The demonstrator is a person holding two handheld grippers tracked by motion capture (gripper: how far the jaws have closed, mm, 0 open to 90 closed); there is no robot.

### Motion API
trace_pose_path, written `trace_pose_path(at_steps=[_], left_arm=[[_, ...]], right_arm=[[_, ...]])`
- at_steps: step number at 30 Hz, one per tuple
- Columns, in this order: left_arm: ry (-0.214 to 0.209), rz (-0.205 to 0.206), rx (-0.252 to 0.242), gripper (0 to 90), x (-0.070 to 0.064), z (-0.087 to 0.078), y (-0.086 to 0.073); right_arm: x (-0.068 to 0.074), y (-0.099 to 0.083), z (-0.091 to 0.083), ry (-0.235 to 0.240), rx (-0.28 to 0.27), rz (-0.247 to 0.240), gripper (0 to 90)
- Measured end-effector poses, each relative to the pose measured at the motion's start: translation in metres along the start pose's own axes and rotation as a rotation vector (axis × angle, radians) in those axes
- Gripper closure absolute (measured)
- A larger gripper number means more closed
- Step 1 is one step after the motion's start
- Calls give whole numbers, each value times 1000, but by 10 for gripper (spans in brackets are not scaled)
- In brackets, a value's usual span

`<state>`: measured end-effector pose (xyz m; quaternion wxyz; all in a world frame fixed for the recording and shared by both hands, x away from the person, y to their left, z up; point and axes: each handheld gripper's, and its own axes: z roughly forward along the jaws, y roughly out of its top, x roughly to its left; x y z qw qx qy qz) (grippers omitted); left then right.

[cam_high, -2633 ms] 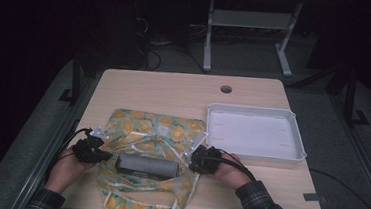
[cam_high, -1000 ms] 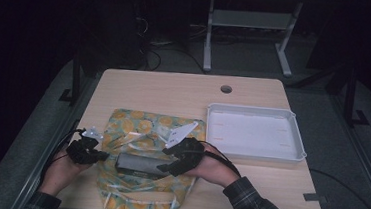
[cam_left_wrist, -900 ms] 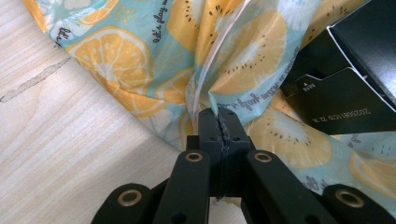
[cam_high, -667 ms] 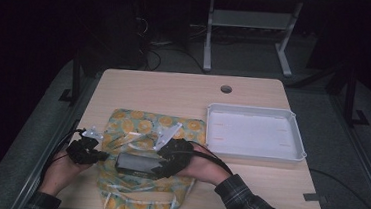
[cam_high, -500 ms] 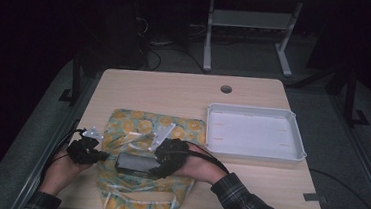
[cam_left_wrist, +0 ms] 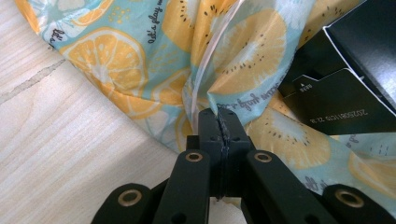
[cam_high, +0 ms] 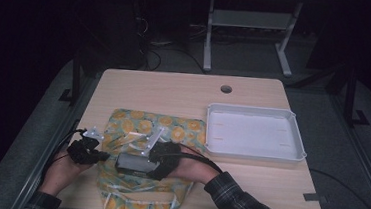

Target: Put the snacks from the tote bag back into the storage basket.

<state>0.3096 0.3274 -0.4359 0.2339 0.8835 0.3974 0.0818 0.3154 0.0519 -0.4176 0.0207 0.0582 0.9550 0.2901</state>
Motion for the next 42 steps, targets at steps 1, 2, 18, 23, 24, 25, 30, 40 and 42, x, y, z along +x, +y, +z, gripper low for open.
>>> trace_pose_path(at_steps=[1, 2, 18, 23, 24, 25, 30, 40, 42], left_arm=[[0, 0, 3, 894, 0, -1, 0], [0, -1, 2, 894, 0, -1, 0], [-1, 4, 0, 894, 0, 0, 1], [-2, 5, 2, 894, 0, 1, 1], [-3, 6, 2, 894, 0, 1, 1], [-3, 6, 3, 894, 0, 1, 1], [-5, 7, 5, 894, 0, 1, 1], [-4, 11, 8, 894, -1, 1, 1], [-5, 12, 17, 894, -1, 1, 2]], right_arm=[[0, 0, 1, 0, 6, 3, 375], [0, 0, 3, 0, 14, 3, 374], [1, -4, 8, -6, 59, -5, 409], [1, -4, 7, -10, 61, -7, 415], [2, -4, 7, -8, 62, -6, 415], [2, -5, 7, -3, 62, -5, 415], [2, -4, 4, -4, 52, -11, 415], [4, 1, -10, -10, 21, -11, 415], [5, 2, -13, -11, 16, -12, 415]])
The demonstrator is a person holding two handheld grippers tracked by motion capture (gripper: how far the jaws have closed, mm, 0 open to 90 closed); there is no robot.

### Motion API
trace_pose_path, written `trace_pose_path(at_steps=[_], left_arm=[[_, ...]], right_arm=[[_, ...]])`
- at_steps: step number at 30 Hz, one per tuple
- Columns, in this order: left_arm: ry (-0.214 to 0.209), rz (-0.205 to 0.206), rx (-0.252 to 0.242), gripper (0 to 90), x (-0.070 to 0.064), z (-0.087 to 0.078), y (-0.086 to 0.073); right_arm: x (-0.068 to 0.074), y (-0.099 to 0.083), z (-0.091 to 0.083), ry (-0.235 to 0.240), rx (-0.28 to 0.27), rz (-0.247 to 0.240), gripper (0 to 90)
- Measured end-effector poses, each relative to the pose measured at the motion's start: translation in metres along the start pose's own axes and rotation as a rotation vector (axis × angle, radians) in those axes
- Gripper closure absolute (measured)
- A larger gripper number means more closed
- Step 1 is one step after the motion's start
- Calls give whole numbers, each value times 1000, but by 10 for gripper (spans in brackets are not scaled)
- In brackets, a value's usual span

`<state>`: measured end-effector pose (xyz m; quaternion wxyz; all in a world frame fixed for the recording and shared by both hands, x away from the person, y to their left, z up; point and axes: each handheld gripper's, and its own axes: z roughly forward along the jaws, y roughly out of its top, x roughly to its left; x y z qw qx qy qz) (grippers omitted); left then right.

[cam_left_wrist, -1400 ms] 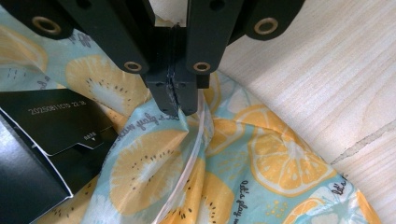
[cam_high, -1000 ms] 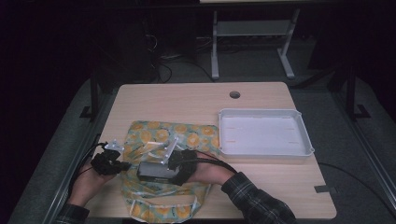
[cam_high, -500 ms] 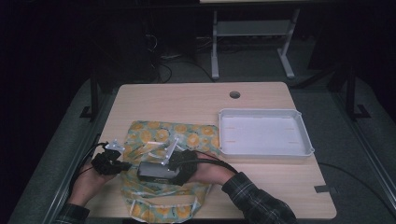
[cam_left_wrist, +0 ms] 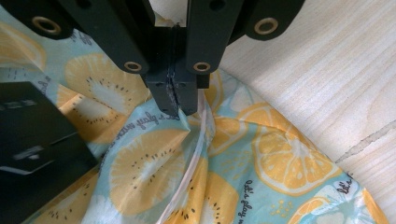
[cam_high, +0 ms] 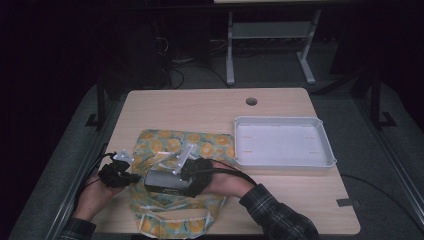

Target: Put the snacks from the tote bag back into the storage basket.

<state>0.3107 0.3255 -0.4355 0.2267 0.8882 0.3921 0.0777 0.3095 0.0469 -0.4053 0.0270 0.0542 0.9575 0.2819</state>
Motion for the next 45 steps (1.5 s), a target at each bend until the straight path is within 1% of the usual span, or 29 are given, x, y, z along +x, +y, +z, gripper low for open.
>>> trace_pose_path(at_steps=[5, 7, 8, 11, 15, 19, 27, 34, 41, 45], left_arm=[[0, 1, -7, 894, 0, 1, 0], [0, 3, -5, 894, 0, 1, 0], [0, 4, -1, 894, 0, 0, 0], [1, 9, 0, 894, 0, 1, 1], [1, 3, -10, 894, -1, 1, 1], [2, 3, -8, 894, -1, 1, 1], [-2, 3, -2, 893, -1, 1, 2], [0, 0, -12, 894, -2, 2, 2], [1, 1, -11, 894, -1, 2, 2], [1, 0, -12, 894, -1, 1, 2]], right_arm=[[1, 3, -8, -2, -17, -6, 415], [1, 3, -11, 0, -19, 0, 415], [1, 3, -13, -3, -22, -5, 415], [1, 5, -18, -6, -29, -1, 415], [1, 7, -27, -6, -39, 4, 415], [1, 8, -35, -1, -54, 21, 416], [-2, 8, -51, -28, -69, 39, 416], [-4, 7, -63, -45, -79, 54, 416], [-11, 1, -75, -67, -87, 69, 416], [-15, -4, -79, -75, -88, 88, 416]])
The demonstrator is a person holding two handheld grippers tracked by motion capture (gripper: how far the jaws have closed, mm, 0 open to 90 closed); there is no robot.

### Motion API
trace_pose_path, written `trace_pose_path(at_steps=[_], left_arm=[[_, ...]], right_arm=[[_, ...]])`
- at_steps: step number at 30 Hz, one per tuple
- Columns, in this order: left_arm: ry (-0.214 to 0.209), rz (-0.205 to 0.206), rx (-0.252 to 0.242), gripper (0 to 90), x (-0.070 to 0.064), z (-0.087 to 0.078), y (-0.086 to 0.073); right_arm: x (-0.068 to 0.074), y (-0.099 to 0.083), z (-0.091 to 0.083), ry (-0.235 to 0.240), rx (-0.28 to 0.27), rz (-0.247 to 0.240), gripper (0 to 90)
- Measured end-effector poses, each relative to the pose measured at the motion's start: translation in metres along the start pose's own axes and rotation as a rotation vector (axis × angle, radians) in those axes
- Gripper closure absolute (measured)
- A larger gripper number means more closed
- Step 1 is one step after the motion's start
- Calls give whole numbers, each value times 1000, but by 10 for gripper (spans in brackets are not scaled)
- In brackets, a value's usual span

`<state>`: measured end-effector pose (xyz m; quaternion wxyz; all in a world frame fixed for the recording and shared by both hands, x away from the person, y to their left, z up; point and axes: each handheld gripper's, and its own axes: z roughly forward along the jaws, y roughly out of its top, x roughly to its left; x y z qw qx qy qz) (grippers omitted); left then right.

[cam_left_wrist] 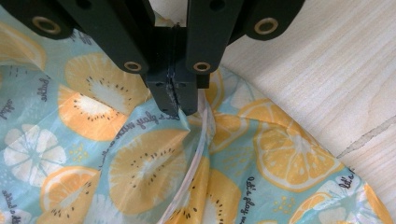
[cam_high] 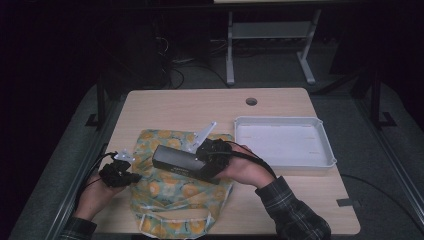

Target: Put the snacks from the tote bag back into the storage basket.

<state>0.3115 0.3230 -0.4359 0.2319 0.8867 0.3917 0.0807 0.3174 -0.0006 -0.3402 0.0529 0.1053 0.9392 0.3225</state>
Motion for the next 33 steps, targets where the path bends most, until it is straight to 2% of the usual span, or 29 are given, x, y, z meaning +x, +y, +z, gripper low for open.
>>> trace_pose_path(at_steps=[6, 16, 20, 21, 24, 25, 30, 33], left_arm=[[-1, 0, 1, 893, 0, 0, 0], [-3, -1, -8, 890, 1, -2, -1], [-18, -8, -32, 872, -1, -6, 0], [-23, -8, -47, 857, -1, -8, 0], [-35, 2, -70, 771, -3, -12, 0], [-40, 3, -80, 743, -4, -14, 1], [-77, -12, -167, 581, -9, -28, 3], [-90, 8, -196, 523, -11, -33, 4]], right_arm=[[-8, -7, -3, -32, 16, 16, 416], [-23, -24, -5, -56, 32, 70, 417], [-27, -30, -7, -60, 39, 100, 417], [-30, -32, -7, -67, 39, 91, 416], [-32, -36, -9, -73, 46, 122, 416], [-34, -37, -9, -79, 47, 111, 416], [-39, -43, -14, -89, 46, 138, 416], [-43, -47, -17, -102, 45, 147, 416]])
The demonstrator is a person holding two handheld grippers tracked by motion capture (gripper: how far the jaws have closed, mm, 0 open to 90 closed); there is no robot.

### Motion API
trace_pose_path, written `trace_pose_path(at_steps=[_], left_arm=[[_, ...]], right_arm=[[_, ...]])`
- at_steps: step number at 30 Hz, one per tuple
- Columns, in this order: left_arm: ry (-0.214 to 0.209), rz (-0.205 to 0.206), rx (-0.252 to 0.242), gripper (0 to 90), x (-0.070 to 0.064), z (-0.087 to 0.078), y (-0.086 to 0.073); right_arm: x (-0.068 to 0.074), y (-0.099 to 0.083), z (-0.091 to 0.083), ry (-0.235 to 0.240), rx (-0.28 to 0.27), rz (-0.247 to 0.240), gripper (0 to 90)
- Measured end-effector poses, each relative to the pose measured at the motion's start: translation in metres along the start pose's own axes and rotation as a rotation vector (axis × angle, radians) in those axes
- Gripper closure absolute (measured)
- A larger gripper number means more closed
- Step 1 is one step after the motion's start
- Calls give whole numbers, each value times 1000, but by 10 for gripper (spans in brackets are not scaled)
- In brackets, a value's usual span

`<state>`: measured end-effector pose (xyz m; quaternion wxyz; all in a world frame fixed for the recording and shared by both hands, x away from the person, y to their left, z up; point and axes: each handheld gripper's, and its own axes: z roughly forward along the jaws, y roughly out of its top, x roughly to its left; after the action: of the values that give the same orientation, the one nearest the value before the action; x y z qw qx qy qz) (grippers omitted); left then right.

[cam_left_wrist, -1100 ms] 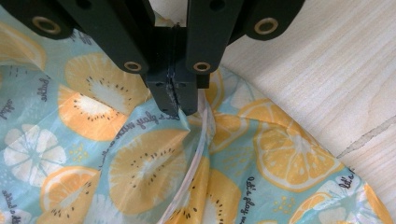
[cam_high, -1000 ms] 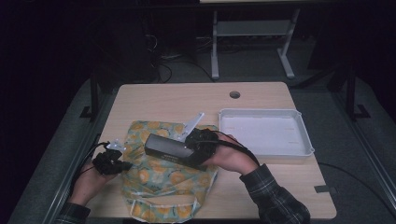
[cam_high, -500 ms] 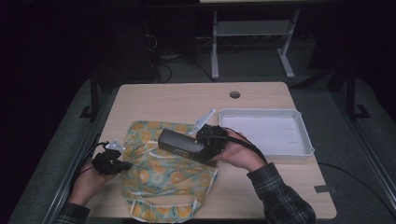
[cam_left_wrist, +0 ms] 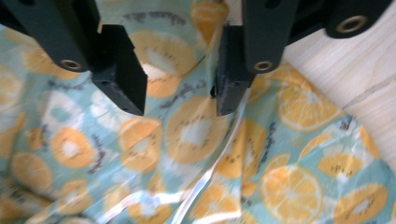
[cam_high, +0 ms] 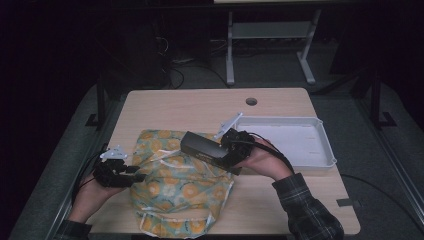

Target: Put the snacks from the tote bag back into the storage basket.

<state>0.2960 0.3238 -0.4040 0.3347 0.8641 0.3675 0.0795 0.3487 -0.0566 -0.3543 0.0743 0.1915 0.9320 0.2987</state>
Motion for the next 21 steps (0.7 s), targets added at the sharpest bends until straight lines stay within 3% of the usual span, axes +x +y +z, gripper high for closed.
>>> trace_pose_path(at_steps=[4, 10, 21], left_arm=[[-14, 15, -24, 440, -8, -3, 2], [-45, 44, -64, 391, -21, -5, 9], [-100, 122, -41, 287, -46, 6, 18]], right_arm=[[-5, -5, -3, -10, -2, 14, 416], [-14, -15, -8, -25, 0, 49, 416], [-29, -33, -15, -54, 6, 113, 416]])
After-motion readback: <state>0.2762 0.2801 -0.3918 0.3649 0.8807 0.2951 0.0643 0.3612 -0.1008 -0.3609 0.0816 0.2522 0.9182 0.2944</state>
